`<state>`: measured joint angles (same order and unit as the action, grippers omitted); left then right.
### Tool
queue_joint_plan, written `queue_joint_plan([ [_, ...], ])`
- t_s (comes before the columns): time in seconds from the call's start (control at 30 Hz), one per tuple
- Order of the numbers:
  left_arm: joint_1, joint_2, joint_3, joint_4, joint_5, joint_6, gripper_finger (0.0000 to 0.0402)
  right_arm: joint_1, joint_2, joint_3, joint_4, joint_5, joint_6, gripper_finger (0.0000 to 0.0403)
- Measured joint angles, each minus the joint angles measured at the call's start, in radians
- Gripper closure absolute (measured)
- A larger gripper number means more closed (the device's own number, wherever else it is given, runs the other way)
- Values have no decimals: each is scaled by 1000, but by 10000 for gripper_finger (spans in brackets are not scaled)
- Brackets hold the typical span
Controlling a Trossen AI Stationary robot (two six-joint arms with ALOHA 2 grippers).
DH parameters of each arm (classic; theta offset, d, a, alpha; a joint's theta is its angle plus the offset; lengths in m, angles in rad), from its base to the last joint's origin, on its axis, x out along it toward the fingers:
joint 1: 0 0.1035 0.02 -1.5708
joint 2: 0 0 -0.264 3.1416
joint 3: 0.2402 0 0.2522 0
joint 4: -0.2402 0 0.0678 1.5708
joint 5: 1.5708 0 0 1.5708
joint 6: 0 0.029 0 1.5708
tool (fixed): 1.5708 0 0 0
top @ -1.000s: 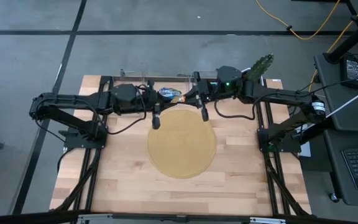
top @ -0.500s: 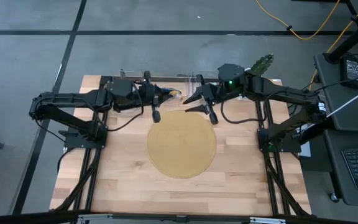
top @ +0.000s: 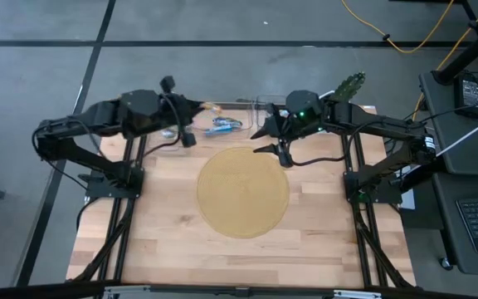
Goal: Pick and place Granola Bars by type
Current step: Put the yellow granola bar into the left transparent bin
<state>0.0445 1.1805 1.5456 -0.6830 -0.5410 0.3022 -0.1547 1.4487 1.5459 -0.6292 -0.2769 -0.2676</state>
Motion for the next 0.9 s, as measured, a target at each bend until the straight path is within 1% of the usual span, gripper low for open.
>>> queue_joint_plan([
  [0.1,25,-31,11,-132,-44,-39,385,-1,0,0,-12,3,0,214],
  [0.17,59,-56,8,-207,-23,-92,385,-1,0,0,-14,3,-3,214],
  [0.23,103,-88,-15,-254,27,-127,385,-1,0,0,-14,3,-6,214],
  [0.33,169,-146,-94,-263,61,-177,385,-1,0,0,-13,4,-26,214],
  [0.47,268,-233,-248,-260,72,-230,385,-1,1,0,-12,4,-36,214],
  [0.57,339,-291,-380,-240,88,-279,385,-1,1,0,-13,4,-51,214],
  [0.73,432,-357,-595,-71,104,-307,385,-1,1,0,-13,4,-51,214],
  [0.8,472,-362,-669,-7,130,-309,385,-1,1,-1,-13,4,-50,214],
  [0.9,531,-357,-759,78,196,-333,384,-1,1,-1,-15,4,-24,214],
])
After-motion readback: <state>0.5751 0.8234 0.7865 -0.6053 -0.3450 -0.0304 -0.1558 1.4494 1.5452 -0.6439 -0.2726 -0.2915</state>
